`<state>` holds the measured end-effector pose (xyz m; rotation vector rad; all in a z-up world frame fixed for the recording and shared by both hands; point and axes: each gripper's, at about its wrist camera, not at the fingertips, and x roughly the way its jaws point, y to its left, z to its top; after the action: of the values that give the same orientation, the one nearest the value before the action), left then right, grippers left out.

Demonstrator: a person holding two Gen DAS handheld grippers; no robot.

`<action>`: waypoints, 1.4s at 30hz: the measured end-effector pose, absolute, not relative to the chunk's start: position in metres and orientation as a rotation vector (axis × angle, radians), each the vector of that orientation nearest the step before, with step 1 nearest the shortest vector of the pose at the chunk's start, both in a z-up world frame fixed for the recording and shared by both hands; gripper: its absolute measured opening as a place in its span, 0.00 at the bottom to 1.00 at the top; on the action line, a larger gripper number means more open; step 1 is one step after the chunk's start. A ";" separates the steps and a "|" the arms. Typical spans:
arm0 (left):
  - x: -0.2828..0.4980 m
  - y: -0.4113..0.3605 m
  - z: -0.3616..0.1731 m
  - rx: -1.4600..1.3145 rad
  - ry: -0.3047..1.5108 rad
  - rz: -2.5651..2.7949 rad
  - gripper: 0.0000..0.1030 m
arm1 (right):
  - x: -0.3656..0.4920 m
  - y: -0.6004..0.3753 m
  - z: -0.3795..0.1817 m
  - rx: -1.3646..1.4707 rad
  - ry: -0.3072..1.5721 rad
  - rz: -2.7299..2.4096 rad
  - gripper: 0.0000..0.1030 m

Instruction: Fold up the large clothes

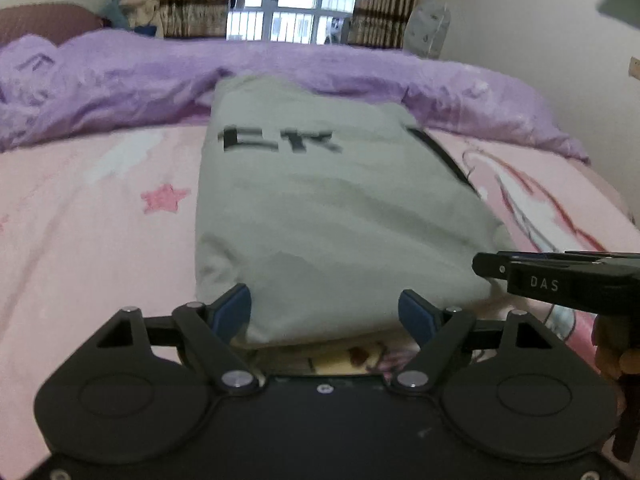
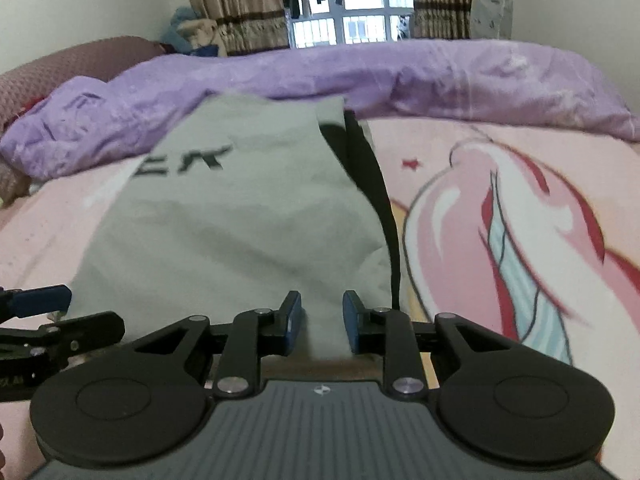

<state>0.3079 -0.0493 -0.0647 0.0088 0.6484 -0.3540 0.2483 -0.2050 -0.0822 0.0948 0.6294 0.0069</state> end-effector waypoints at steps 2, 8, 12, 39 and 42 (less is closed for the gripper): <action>0.310 -0.050 -0.072 0.008 0.648 -0.354 0.80 | 0.247 -0.205 -0.089 0.101 0.620 0.003 0.28; 0.309 -0.049 -0.077 -0.007 0.635 -0.354 0.81 | 0.245 -0.204 -0.089 0.111 0.614 0.004 0.28; 0.307 -0.050 -0.077 -0.006 0.633 -0.357 0.81 | 0.245 -0.205 -0.090 0.110 0.612 0.001 0.28; 0.181 -0.013 0.028 -0.035 0.554 -0.249 0.93 | 0.114 -0.188 0.002 0.111 0.508 0.000 0.58; 0.161 -0.010 0.040 -0.022 0.550 -0.229 0.98 | 0.093 -0.183 0.014 0.096 0.488 -0.001 0.66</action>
<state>0.1614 -0.0098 0.0397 -0.0225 0.5501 -0.2290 0.0934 -0.1828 0.0143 0.0965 0.4883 -0.0014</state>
